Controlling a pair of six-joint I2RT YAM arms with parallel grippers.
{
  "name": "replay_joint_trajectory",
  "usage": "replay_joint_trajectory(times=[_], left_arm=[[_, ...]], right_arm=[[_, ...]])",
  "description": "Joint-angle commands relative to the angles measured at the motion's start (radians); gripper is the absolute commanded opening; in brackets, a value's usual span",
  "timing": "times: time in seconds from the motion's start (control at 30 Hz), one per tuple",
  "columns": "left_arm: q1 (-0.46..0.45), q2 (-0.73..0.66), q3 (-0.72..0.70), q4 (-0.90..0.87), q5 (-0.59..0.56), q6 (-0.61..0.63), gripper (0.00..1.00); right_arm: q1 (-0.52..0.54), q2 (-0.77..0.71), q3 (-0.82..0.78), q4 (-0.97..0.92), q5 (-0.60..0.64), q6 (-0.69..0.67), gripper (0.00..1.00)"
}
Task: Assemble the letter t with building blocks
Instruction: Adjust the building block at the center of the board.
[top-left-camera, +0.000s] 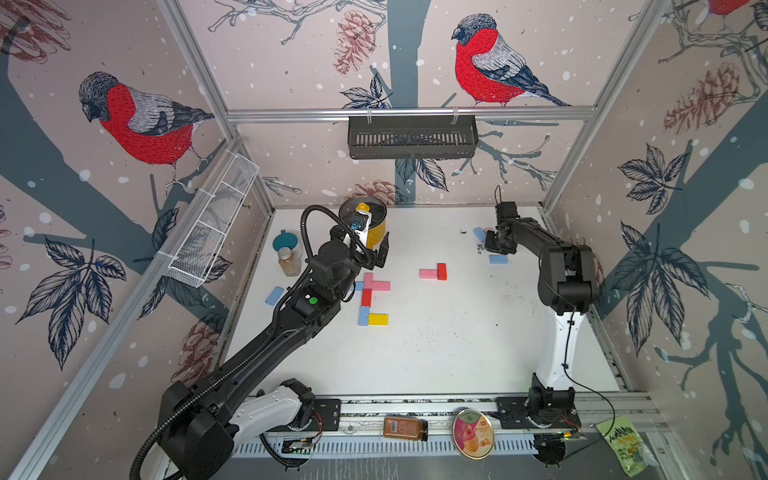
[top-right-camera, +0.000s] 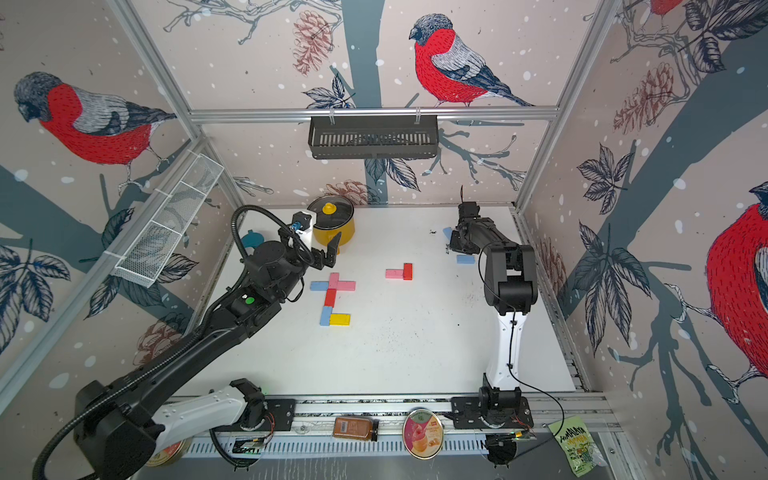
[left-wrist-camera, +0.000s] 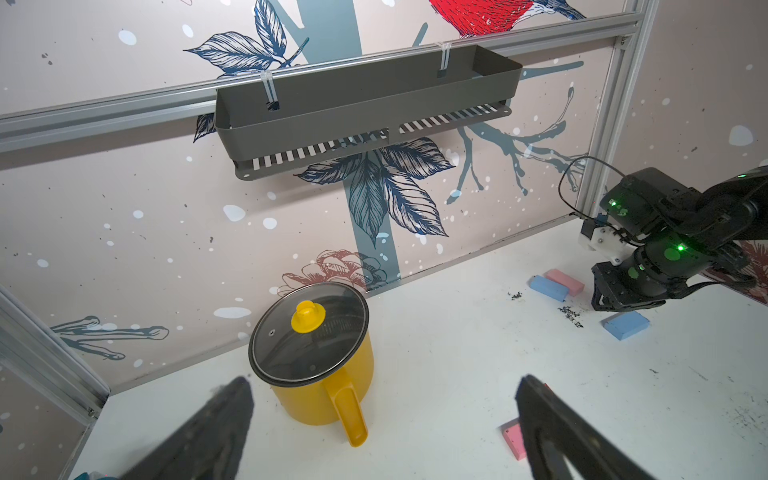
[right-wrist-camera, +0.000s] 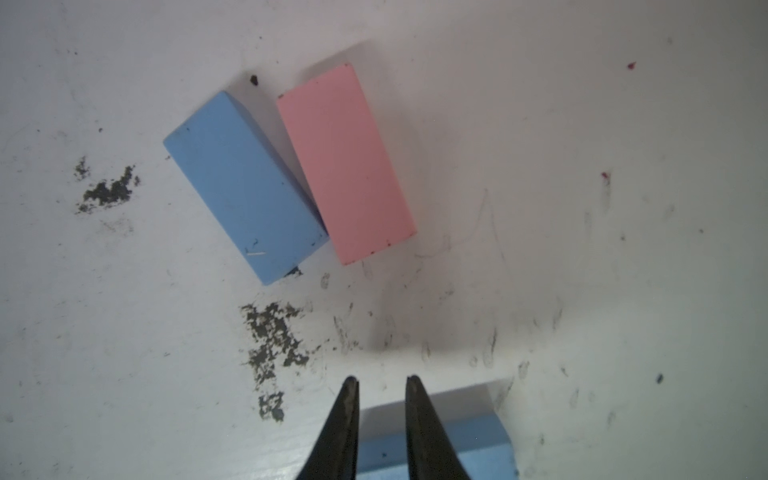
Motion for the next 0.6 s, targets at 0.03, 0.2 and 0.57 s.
replay_joint_trajectory(times=[0.03, 0.2, 0.57], left_arm=[[0.0, 0.001, 0.001, 0.021, 0.003, 0.002, 0.98], [0.0, 0.001, 0.002, 0.021, 0.001, 0.003, 0.98], [0.001, 0.009, 0.002, 0.02, 0.006, 0.0, 0.98]], right_arm=[[-0.001, 0.021, 0.016, -0.002, 0.008, -0.019, 0.23], [0.002, 0.034, 0.028, -0.016, -0.003, -0.027, 0.23], [0.014, -0.099, -0.162, 0.056, 0.006, -0.029, 0.22]])
